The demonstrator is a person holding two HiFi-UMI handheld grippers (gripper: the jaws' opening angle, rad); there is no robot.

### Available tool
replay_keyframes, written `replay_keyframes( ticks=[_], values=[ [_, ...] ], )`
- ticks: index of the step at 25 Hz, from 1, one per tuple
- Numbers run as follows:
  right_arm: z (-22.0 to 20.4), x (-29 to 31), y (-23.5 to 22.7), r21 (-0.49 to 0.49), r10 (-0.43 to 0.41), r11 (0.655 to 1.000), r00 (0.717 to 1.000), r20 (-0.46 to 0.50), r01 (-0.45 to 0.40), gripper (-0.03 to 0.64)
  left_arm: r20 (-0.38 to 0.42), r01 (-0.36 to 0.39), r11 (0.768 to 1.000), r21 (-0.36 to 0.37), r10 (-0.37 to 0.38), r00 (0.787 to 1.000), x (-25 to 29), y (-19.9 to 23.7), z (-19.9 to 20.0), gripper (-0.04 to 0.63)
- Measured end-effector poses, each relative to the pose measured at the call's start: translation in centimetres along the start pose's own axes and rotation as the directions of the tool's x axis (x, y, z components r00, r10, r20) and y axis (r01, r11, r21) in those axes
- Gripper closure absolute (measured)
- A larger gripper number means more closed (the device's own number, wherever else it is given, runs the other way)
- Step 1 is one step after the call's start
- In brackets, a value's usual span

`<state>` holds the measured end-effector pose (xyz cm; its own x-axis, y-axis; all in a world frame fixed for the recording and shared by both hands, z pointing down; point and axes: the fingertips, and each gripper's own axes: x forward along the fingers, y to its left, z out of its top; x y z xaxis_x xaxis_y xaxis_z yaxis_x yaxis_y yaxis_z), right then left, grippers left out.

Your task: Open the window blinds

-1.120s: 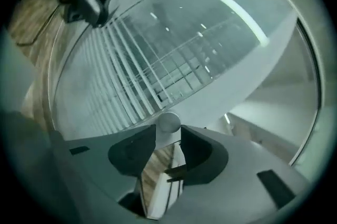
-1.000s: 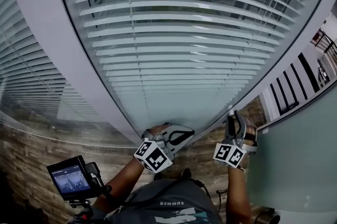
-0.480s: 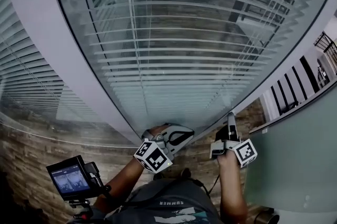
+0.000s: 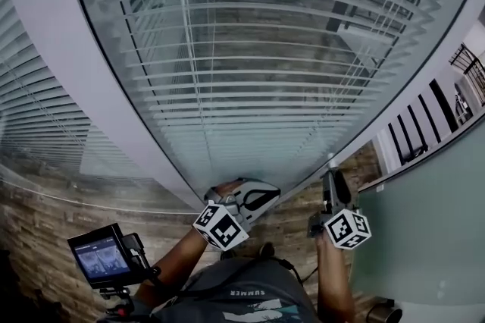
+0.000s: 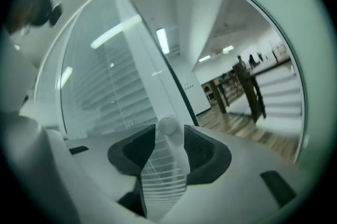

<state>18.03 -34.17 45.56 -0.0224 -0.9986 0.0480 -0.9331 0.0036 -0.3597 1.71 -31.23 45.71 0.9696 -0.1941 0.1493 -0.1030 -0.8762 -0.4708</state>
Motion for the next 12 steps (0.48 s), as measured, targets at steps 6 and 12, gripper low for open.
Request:
replay_keyframes(
  ticks=[6, 12],
  values=[
    [0.9, -2.3, 7.2, -0.443, 0.196, 0.862, 0.968, -0.155, -0.246, 0.471, -0.005, -0.054, 0.998, -0.044, 0.053, 0.999, -1.4, 0.9, -1.1, 0.591],
    [-1.5, -5.3, 15.5, -0.59, 0.533, 0.543, 0.789, -0.306, -0.597, 0.474, -0.006, -0.058, 0.997, -0.059, 0.058, 0.998, -2.0, 0.1, -3.1, 0.591]
  ],
)
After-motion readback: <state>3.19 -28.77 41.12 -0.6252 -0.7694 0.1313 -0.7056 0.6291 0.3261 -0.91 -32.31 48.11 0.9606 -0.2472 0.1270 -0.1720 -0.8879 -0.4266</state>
